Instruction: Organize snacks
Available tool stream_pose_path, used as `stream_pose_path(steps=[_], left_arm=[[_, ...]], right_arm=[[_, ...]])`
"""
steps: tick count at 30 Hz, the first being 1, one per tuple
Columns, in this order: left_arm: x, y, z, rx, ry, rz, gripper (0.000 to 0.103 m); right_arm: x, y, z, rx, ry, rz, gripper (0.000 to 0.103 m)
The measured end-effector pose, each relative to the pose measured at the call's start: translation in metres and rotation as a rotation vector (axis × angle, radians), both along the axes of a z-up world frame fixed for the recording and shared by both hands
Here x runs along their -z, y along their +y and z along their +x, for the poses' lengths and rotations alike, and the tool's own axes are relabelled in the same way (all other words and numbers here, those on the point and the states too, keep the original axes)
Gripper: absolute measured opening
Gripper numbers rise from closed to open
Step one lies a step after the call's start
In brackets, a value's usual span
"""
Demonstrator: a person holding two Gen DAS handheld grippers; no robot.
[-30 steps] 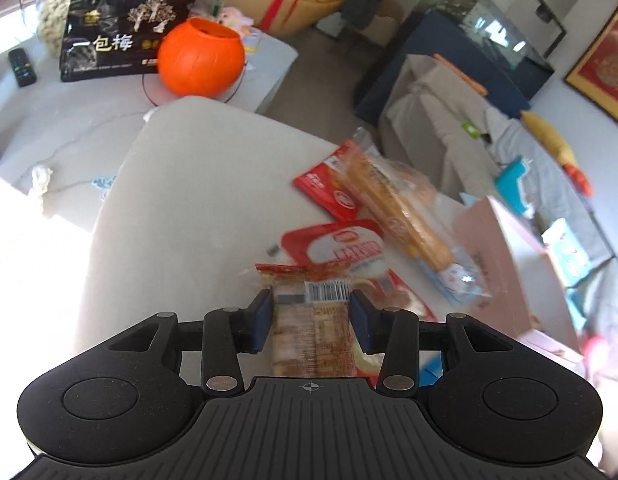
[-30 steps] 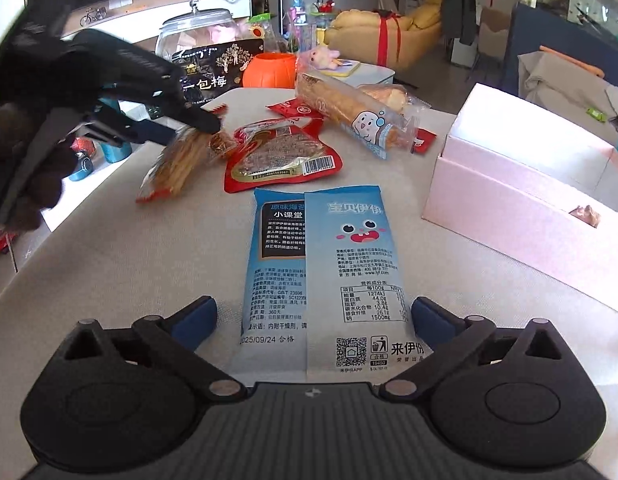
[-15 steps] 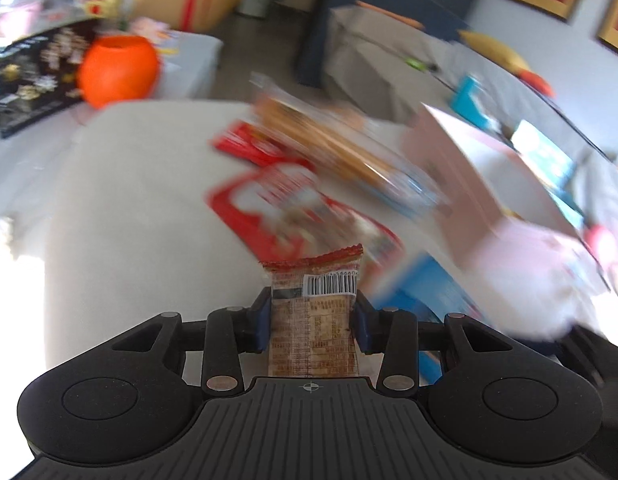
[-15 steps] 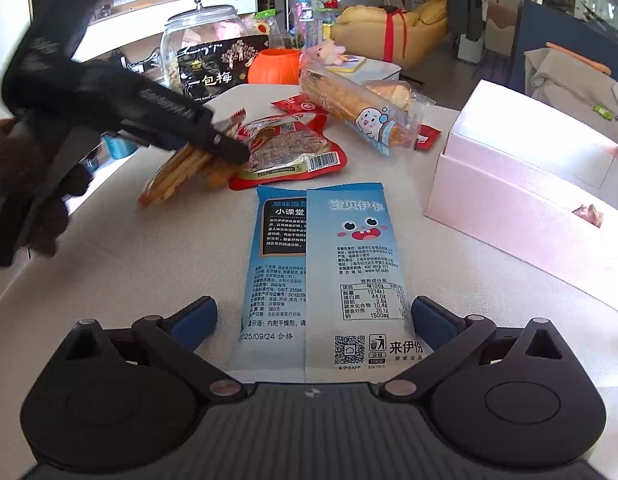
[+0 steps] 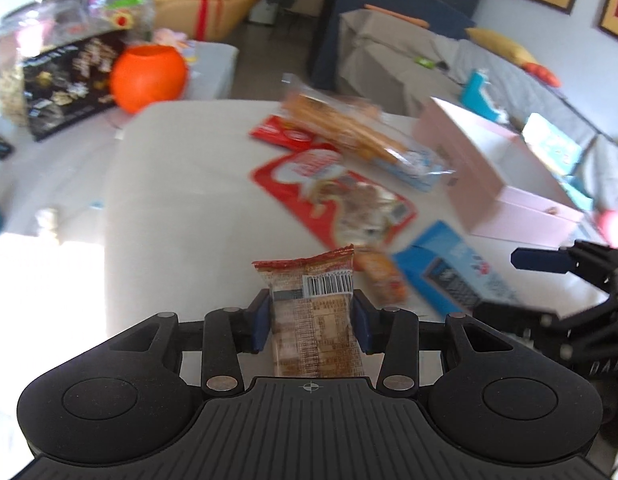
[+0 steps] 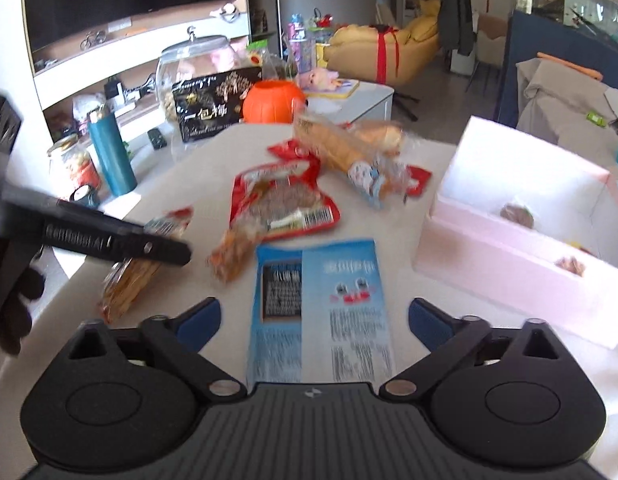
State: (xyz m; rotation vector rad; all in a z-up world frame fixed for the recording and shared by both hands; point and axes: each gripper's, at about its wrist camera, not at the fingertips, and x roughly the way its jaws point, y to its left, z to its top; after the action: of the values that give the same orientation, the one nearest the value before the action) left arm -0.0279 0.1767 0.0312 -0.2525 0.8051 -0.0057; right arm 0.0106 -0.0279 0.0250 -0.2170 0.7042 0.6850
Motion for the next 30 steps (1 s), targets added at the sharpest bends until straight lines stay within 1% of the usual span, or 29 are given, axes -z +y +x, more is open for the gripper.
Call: stream_pose_path(steps=[1,3,5,7,9,10,11,13,14,17,19,21,27,30], left_arm=[[0.0,0.004,-0.002,-0.015,-0.001,-0.005,0.045],[0.0,0.011,-0.005,-0.038,-0.004,-0.021,0.045],[-0.001,0.017,-0.008,-0.051,-0.009,-0.026,0.045],[-0.002,0.022,-0.011,-0.059,-0.01,-0.039,0.045],[-0.002,0.025,-0.013,-0.074,-0.011,-0.041,0.045],[-0.002,0.027,-0.014,-0.078,-0.008,-0.037,0.045],[-0.002,0.027,-0.015,-0.078,-0.005,-0.034,0.045],[0.0,0.025,-0.016,-0.063,0.006,-0.024,0.045],[0.001,0.022,-0.016,-0.052,0.013,-0.019,0.045],[0.001,0.008,-0.011,-0.008,0.008,-0.008,0.044],[-0.001,-0.006,-0.006,0.042,-0.01,-0.034,0.044],[-0.006,-0.025,0.0,0.102,-0.031,-0.042,0.044],[-0.023,-0.091,0.012,0.324,-0.067,-0.032,0.043],[-0.032,-0.119,0.015,0.401,-0.077,-0.021,0.043]], right_arm=[[-0.002,0.006,0.003,-0.01,0.006,0.004,0.084],[-0.004,0.022,0.006,-0.041,0.014,0.009,0.065],[-0.004,0.039,0.009,-0.083,0.021,0.007,0.054],[-0.001,0.059,0.01,-0.129,0.031,0.002,0.051],[0.006,0.075,0.013,-0.149,0.036,-0.025,0.041],[0.011,0.083,0.015,-0.148,0.038,-0.048,0.038],[0.016,0.088,0.017,-0.144,0.046,-0.07,0.031],[0.018,0.089,0.014,-0.141,0.037,-0.079,0.023],[0.016,0.087,0.012,-0.144,0.042,-0.083,0.021],[0.003,0.068,0.004,-0.13,0.026,-0.057,0.02],[-0.007,0.05,-0.002,-0.108,-0.003,-0.043,0.02],[-0.015,0.028,-0.004,-0.073,-0.012,-0.029,0.02],[-0.025,-0.046,-0.006,0.093,-0.012,-0.021,0.02],[-0.024,-0.08,-0.01,0.169,-0.028,-0.03,0.02]])
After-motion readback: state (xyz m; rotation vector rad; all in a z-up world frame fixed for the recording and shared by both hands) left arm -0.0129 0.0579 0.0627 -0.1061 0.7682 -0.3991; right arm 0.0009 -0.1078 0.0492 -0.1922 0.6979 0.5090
